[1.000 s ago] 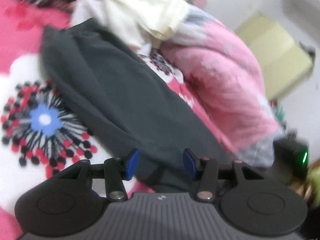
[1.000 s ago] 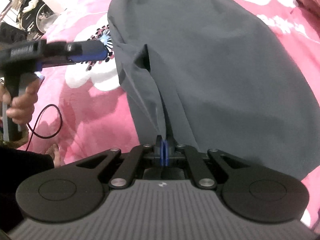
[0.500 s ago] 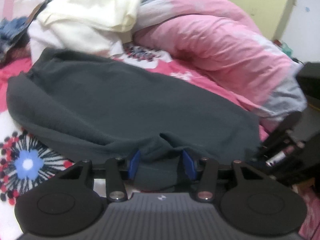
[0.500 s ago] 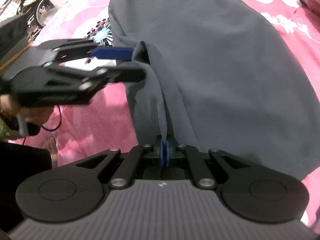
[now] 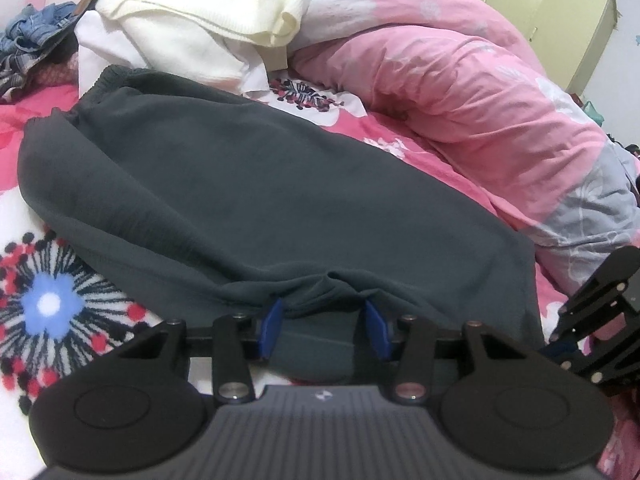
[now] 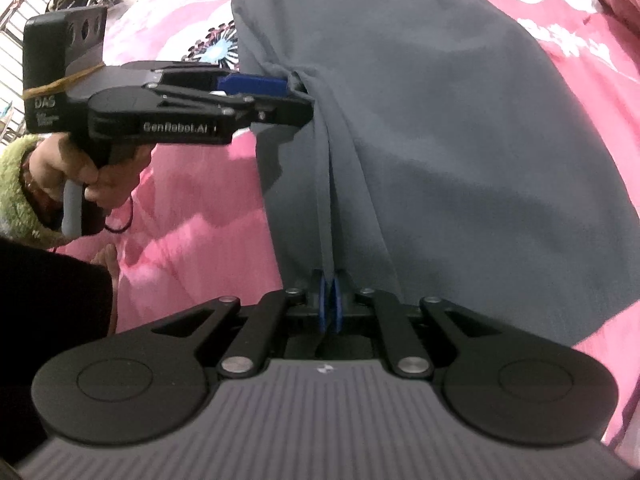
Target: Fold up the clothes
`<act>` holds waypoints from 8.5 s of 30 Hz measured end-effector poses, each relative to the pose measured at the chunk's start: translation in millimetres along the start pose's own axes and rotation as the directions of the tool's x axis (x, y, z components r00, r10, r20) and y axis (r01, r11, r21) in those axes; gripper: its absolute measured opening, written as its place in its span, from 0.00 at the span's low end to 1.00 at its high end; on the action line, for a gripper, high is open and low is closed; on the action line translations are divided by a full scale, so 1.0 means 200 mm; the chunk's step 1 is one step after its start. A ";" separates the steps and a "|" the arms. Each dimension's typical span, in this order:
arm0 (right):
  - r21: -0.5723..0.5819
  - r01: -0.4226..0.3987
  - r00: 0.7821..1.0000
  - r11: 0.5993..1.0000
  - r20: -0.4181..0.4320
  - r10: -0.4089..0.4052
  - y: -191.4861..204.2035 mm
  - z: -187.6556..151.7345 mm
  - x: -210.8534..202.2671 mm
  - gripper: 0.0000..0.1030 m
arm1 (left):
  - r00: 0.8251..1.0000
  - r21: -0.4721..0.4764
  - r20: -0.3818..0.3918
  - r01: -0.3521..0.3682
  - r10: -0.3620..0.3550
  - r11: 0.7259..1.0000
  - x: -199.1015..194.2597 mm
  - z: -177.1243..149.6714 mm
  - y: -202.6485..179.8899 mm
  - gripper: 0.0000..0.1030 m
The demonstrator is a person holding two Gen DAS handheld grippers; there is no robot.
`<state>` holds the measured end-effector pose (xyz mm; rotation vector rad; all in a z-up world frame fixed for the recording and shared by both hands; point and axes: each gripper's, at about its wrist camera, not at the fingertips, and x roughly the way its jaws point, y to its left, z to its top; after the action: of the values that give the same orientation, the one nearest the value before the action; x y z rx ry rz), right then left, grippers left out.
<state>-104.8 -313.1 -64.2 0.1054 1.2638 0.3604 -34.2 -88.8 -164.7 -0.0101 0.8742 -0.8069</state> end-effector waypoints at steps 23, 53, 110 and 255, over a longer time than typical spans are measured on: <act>-0.041 -0.012 0.999 0.999 0.053 0.015 -0.12 -0.16 -0.33 0.35 | 1.000 -0.065 0.009 0.011 -0.011 0.998 -0.01 0.01 0.04 0.46; 0.137 -0.342 0.928 0.930 -0.103 0.357 -0.08 -0.13 -0.03 0.07 | 0.999 -0.148 0.040 0.003 0.003 0.989 -0.05 0.00 0.15 0.48; -0.249 -0.058 0.990 0.967 -0.143 0.022 0.12 -0.23 0.11 0.17 | 0.999 0.167 0.034 -0.006 0.001 0.986 -0.09 -0.08 -0.19 0.55; 0.467 -0.586 0.764 0.662 0.591 0.260 -0.50 1.59 0.40 0.52 | 0.810 -0.755 0.580 0.577 -0.093 0.311 -0.09 -0.02 1.42 0.04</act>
<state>236.8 -343.6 -67.4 1.0557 0.7904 0.2804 132.9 125.6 -246.1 -1.4272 0.7808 -0.5634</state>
